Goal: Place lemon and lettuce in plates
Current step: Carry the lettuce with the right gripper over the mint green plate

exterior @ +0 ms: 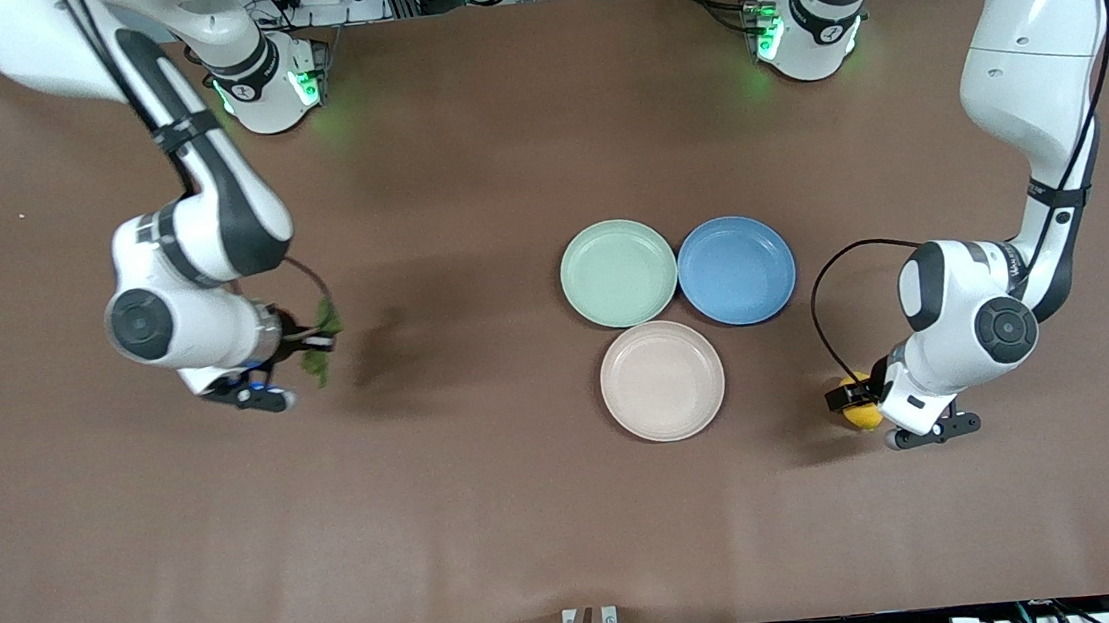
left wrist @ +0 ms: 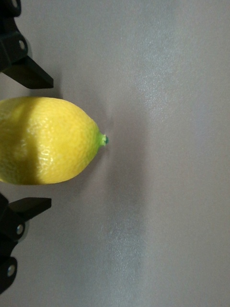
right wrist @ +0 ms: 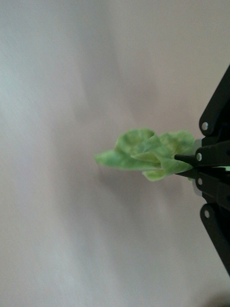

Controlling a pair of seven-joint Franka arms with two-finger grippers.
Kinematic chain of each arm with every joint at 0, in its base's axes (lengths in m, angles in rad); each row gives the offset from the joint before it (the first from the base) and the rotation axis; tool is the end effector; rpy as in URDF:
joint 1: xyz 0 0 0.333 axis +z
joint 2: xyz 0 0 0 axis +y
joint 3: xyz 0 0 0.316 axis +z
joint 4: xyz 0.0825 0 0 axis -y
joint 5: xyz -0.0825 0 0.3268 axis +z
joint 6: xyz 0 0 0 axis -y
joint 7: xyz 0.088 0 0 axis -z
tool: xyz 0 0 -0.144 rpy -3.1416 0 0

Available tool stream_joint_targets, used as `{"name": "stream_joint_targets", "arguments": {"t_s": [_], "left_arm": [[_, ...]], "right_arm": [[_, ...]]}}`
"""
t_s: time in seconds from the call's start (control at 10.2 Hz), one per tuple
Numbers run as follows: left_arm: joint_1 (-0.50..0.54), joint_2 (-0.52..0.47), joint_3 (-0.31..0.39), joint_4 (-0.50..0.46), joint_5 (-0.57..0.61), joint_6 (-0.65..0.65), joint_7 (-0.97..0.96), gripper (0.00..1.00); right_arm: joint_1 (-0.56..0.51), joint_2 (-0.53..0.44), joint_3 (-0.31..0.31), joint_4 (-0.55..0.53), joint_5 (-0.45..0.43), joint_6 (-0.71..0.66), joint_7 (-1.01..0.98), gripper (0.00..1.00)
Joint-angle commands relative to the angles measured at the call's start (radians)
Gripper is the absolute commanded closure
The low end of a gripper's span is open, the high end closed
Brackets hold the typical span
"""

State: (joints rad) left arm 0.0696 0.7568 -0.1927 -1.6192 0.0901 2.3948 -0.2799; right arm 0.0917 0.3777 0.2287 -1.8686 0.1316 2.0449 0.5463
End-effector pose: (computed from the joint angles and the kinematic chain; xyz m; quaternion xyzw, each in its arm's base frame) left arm 0.6522 -0.0623 0.1924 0.9966 0.0725 0.0098 0.0371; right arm 0.5281 0.1808 0.3043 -0.9790 0.1505 0.1286 0.0481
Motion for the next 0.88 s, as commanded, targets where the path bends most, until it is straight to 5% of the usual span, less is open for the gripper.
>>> {"name": "stream_joint_targets", "arguments": {"t_s": [0.0,0.1,0.69,0.79], "left_arm": [[-0.011,0.015,0.004,0.021,0.028,0.023,-0.033,0.29],[-0.016,0.013,0.006,0.019,0.037,0.024,-0.03,0.99],[-0.051,-0.002,0.004,0.058,0.08,0.024,-0.048,1.0],[-0.057,-0.002,-0.005,0.076,0.076,0.024,-0.053,1.0]], "right_arm": [[0.154,0.009,0.011,0.06,0.071,0.007,0.22,1.0],[0.234,0.021,0.011,0.071,0.103,0.071,0.318,1.0],[0.583,0.191,0.008,0.155,0.169,0.538,0.8,1.0],[0.633,0.223,0.004,0.154,0.168,0.629,0.858,0.89]]}}
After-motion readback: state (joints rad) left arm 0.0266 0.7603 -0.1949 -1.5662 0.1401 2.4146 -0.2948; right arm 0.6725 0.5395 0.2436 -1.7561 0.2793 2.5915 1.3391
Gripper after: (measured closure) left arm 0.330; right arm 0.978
